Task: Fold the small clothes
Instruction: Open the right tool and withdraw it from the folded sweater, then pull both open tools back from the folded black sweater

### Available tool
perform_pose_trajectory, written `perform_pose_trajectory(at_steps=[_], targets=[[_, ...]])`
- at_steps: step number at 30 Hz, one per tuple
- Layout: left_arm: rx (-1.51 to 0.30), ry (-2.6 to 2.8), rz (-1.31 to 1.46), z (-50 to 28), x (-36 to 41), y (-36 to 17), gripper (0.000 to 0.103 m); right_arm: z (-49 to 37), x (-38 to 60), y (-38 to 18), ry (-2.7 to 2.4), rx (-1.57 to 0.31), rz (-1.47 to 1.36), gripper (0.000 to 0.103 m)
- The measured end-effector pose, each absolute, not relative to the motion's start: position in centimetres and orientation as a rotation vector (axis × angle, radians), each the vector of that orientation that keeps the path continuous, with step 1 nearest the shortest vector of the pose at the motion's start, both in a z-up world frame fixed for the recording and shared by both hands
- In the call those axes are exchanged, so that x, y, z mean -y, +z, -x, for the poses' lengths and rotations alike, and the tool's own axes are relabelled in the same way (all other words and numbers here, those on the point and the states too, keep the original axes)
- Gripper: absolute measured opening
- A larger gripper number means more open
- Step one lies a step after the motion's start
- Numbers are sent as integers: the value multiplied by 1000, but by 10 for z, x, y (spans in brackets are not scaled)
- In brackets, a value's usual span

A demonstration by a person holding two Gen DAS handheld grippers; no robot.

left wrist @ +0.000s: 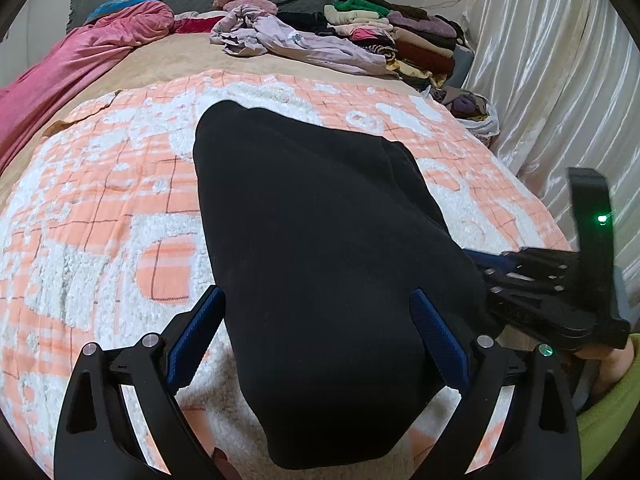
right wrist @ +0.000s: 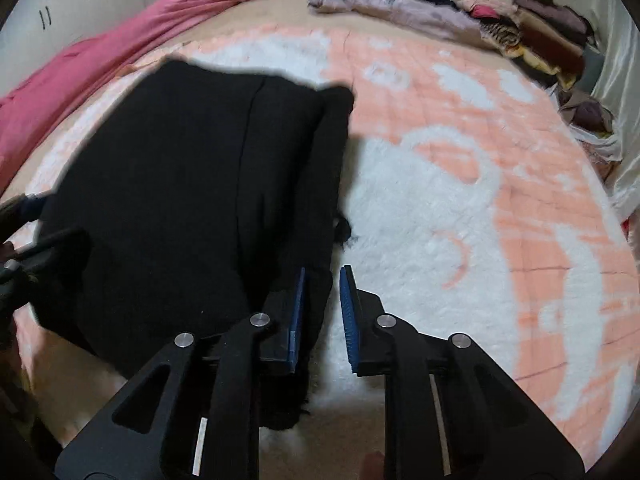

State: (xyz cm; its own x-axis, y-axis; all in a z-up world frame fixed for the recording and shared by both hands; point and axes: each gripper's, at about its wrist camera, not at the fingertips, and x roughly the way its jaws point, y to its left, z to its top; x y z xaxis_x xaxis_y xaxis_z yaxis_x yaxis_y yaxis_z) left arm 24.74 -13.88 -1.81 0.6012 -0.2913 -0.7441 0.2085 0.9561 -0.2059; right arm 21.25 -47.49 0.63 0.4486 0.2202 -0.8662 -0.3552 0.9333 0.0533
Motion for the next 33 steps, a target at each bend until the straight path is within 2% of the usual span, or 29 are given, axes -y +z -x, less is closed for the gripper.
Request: perform_pose_trajectory(at_steps=[6,8,20,22,27,33], targets=[[-887,-287,119,-247,137,-20,93,-212,483,10,356,-1041,106,16],[-886,-284,120,-246,136,-20,93,-211,487,14,350,-1034,80,20],[-887,-253,112,-243,135,-15,96,-201,506,53,347,-876,-57,69],[-886,-245,106,-242,135,-13,98,-198,511,61,335,-837,-88,81],[-875,-228,83,-234,136,-5,98,-189,524,75,316,-752,-142,89],[-861,-208,59,-227,136,4,98,-179,528,87,312,-671,-166,93]])
